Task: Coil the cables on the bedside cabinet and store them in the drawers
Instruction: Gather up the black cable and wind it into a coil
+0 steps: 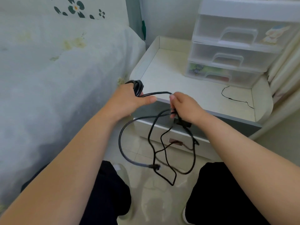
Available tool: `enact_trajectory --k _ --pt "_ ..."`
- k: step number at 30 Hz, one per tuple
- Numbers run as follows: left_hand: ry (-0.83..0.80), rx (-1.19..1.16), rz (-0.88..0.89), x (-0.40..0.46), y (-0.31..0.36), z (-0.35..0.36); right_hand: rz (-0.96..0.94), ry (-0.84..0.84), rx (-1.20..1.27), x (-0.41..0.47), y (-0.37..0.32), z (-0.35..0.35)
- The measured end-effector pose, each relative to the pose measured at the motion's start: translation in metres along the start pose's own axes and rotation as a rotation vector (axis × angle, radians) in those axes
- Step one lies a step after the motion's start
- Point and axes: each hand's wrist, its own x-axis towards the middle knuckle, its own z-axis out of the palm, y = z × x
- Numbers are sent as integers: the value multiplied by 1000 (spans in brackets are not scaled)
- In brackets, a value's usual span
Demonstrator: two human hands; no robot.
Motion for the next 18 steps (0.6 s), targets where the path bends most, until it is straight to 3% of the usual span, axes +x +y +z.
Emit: enact_trajectory --k 4,7,12,18 --pt "-369 -205 32 -7 4 -1 -103 143 13 5 7 -9" --pt "-505 -377 64 -11 12 1 -213 175 -111 3 5 -7" --pt "-562 -511 50 -10 18 0 -275 211 -185 2 -1 -3" --pt "-388 -843 -13 -4 29 9 -165 82 -304 0 -4 8"
